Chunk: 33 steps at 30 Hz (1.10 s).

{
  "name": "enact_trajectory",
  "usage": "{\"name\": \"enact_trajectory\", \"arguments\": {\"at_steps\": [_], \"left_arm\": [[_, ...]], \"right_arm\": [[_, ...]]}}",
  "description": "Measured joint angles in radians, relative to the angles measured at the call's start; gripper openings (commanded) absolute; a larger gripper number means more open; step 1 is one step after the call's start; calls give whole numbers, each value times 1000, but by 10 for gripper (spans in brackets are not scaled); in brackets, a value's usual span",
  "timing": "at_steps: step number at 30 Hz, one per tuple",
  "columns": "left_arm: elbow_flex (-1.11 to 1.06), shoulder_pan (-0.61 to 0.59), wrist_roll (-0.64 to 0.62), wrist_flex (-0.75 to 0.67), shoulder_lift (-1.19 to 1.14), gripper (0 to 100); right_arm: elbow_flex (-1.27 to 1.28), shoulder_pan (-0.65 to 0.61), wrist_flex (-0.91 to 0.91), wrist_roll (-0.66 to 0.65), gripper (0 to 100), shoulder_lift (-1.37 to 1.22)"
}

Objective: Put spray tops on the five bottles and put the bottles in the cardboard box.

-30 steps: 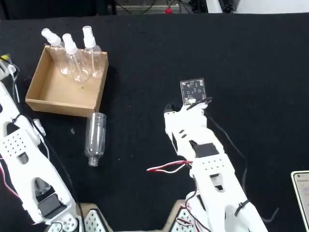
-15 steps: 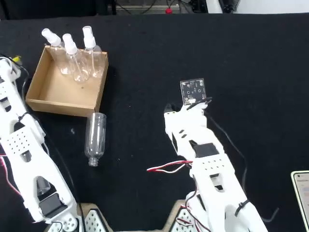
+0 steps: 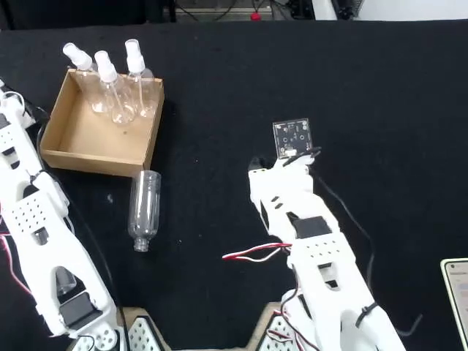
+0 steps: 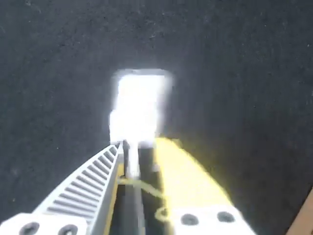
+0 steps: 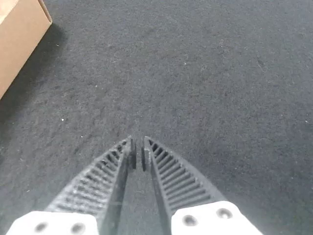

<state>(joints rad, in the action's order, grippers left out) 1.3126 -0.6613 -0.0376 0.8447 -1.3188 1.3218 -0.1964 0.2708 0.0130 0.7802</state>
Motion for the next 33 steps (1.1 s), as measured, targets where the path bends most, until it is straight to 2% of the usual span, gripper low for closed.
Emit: {"name": "enact_trajectory", "arguments": {"at_steps": [4, 10, 16, 20, 26, 33], "left_arm": [[54, 0, 2, 83, 0, 36], [221, -6, 0, 301, 0, 34], [287, -72, 2, 476, 0, 28], [288, -118, 52, 600, 6, 28], [288, -157, 150, 865, 51, 29], [278, -272, 259, 905, 71, 57]], "right_arm": [[0, 0, 0, 0, 32, 0], [0, 0, 0, 0, 32, 0], [0, 0, 0, 0, 32, 0], [0, 0, 0, 0, 32, 0], [0, 0, 0, 0, 32, 0], [0, 0, 0, 0, 32, 0]]}}
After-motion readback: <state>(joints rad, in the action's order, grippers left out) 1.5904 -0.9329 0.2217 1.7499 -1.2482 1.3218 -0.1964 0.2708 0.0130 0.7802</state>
